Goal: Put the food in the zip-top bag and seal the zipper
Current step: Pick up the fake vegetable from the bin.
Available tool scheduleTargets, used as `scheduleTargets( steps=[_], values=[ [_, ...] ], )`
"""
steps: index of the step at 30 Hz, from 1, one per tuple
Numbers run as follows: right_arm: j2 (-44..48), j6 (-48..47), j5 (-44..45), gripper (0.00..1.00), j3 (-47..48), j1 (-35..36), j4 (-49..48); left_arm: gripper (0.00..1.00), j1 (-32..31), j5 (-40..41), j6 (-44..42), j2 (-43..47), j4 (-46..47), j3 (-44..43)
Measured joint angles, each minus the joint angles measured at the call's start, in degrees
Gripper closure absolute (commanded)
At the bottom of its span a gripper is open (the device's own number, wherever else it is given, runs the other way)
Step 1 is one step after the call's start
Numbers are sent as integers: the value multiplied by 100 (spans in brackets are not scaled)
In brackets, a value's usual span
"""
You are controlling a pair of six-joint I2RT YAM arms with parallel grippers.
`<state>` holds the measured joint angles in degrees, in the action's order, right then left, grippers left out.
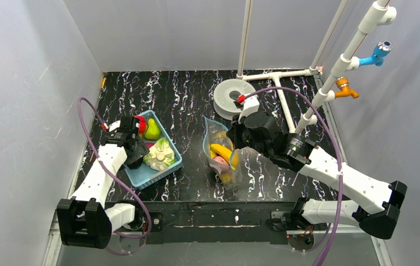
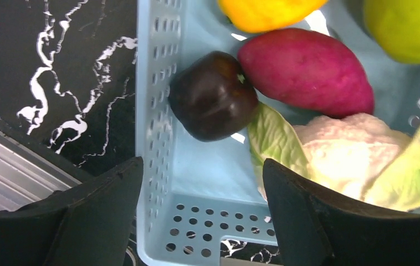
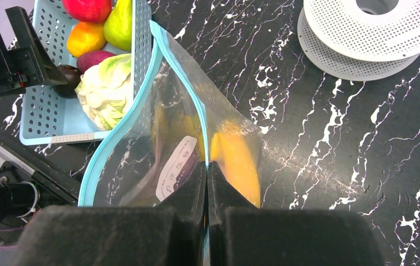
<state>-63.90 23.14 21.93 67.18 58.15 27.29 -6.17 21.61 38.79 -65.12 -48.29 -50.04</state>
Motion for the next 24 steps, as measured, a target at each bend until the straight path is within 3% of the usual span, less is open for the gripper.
scheduleTargets(
  steps=[6,17,24],
  values=[
    [0,0,-15,99,0,0,0,30,321,-164,210,125,461,212],
    [46,-17,-15,99,0,0,0,29,461,-470,190,-654,713,59],
    [48,-76,-13,99,0,0,0,37,525,-466,378,-807,793,118]
  ],
)
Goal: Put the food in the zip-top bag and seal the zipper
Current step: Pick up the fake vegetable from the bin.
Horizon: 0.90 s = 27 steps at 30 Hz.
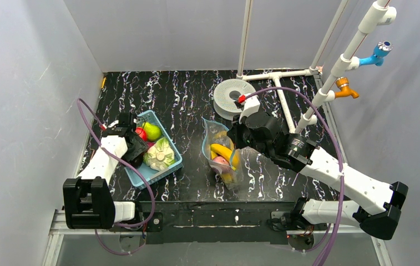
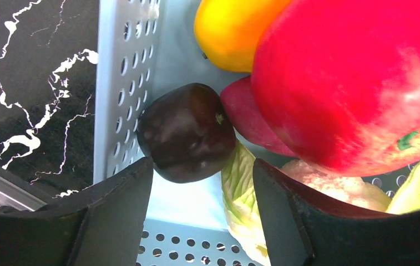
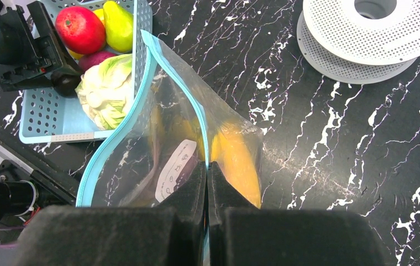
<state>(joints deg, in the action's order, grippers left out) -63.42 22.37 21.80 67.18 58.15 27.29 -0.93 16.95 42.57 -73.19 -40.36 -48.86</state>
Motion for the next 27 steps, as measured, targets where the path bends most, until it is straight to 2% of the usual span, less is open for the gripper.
scheduleTargets(
  steps=[17,23,25,27],
  values=[
    [0,-13,-7,99,-31,0,-42,36,496,-549,245,-404,341,90],
    [0,-13,-4,99,-33,0,-44,24,498,-730,227,-455,411,116],
    [0,-13,-7,99,-33,0,-42,24,498,-785,223,-492,426,149],
    [0,-13,-4,99,-33,0,-44,30,503,-815,223,-520,437,166]
  ],
)
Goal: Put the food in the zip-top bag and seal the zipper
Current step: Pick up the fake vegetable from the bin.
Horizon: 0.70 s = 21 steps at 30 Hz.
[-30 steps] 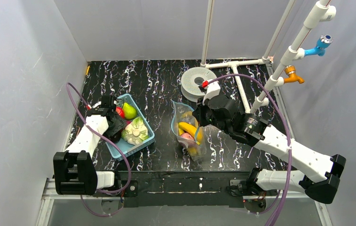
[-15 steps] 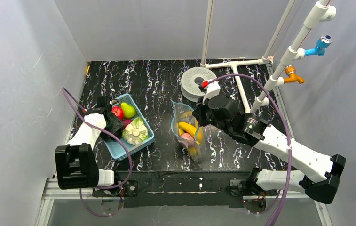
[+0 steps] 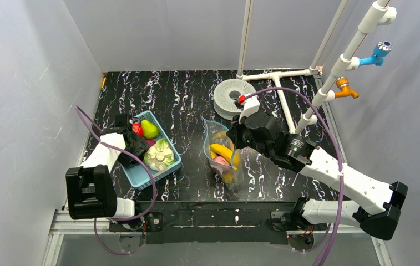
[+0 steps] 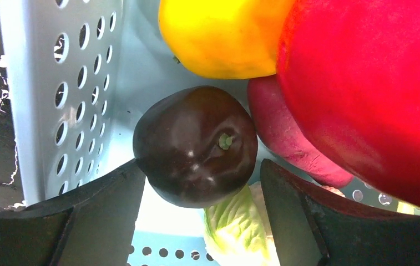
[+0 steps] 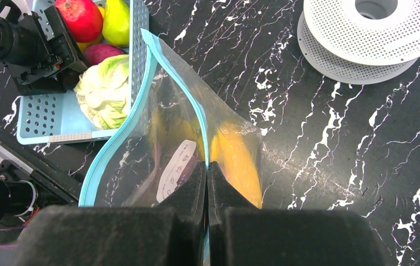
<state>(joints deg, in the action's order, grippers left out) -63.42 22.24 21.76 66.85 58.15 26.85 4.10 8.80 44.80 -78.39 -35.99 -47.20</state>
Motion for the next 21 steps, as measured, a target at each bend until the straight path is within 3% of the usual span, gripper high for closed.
scheduleTargets(
  steps=[3,6,15,21],
  values=[
    [0,0,-2,99,0,0,0,45,9,-28,2,0,2,0],
    [0,2,-2,99,0,0,0,54,24,-50,-35,4,-7,0],
    [50,4,-2,99,0,0,0,64,24,-195,-280,557,-76,0],
    [20,26,-114,99,-2,0,-15,68,24,-922,-549,1403,-256,-63]
  ],
)
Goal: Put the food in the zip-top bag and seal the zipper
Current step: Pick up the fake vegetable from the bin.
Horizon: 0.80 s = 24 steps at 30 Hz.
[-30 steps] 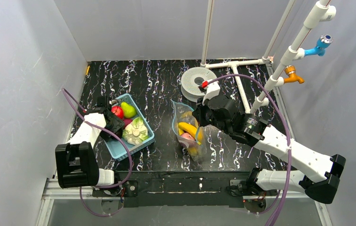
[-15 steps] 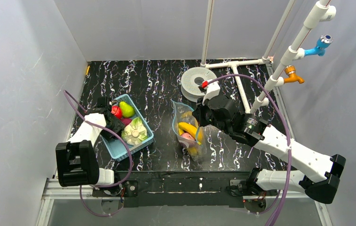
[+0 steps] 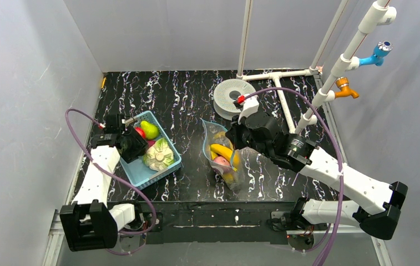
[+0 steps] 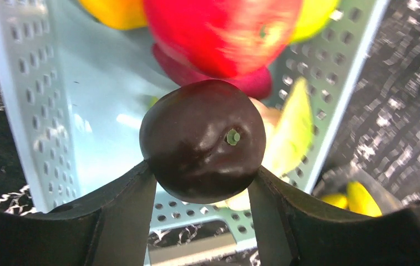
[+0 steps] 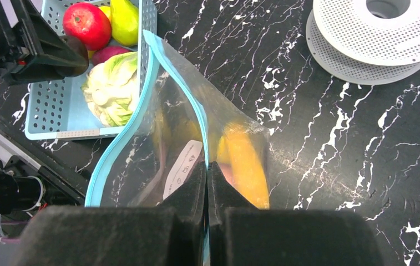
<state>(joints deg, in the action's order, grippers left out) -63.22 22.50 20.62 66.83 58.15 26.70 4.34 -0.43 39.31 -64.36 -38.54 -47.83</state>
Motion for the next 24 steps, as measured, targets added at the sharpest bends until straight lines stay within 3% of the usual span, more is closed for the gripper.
scheduleTargets(
  steps=[7,13,18,20,24],
  values=[
    [-101,22,-170,99,0,0,-48,67,-4,-1475,-382,588,-236,-459],
    [-101,50,-197,99,0,0,-107,65,-308,-3029,-378,1003,153,-680],
    [-101,125,-229,99,0,0,-114,63,-1674,-3794,-192,1239,931,-1010],
    [-101,131,-247,99,0,0,-114,62,-2378,-4028,7,1314,1644,-1049],
    [-98,133,-258,99,0,0,-114,55,-3462,-4022,61,909,2199,-1062]
  ],
)
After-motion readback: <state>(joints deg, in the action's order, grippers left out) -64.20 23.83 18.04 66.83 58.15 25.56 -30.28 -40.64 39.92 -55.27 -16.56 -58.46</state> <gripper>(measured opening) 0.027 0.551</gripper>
